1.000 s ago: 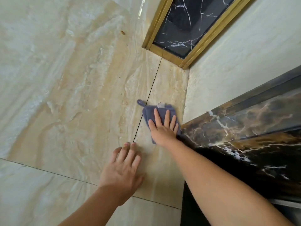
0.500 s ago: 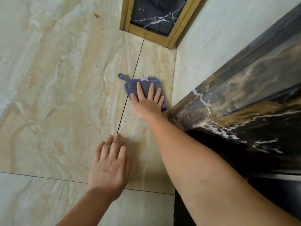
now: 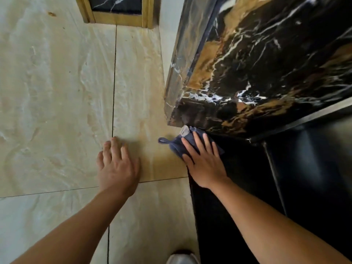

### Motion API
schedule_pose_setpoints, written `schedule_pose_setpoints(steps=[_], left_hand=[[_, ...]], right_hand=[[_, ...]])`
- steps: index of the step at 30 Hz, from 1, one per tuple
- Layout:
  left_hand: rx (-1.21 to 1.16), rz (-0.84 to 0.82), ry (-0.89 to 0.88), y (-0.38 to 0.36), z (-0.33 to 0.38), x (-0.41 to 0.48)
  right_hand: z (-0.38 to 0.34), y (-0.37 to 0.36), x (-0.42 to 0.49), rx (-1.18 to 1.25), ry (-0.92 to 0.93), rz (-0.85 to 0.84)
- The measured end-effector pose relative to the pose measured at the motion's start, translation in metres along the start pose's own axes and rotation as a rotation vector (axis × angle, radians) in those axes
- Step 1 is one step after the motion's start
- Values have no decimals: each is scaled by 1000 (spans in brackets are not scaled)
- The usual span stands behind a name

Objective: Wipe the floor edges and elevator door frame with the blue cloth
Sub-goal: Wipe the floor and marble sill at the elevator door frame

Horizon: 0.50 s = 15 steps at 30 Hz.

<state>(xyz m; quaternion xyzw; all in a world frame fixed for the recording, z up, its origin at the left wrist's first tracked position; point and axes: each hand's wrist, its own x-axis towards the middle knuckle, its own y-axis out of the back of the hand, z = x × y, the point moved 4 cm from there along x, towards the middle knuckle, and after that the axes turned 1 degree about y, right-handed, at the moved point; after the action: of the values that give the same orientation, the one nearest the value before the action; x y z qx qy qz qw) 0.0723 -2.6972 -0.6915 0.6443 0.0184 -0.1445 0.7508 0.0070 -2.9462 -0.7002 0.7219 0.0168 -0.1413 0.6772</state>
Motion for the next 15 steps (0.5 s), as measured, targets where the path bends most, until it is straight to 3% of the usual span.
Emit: schedule_pose_setpoints(steps=[5, 9, 12, 15], left_hand=[[50, -4, -50, -1, 1, -1], [49, 26, -65, -5, -2, 1], [44, 45, -26, -6, 1, 3], [64, 54, 3, -5, 6, 5]], right_hand=[[86, -4, -38, 85, -409, -62], [97, -6, -47, 206, -836, -110], [68, 1, -31, 281, -934, -135], [8, -1, -11, 255, -785, -80]])
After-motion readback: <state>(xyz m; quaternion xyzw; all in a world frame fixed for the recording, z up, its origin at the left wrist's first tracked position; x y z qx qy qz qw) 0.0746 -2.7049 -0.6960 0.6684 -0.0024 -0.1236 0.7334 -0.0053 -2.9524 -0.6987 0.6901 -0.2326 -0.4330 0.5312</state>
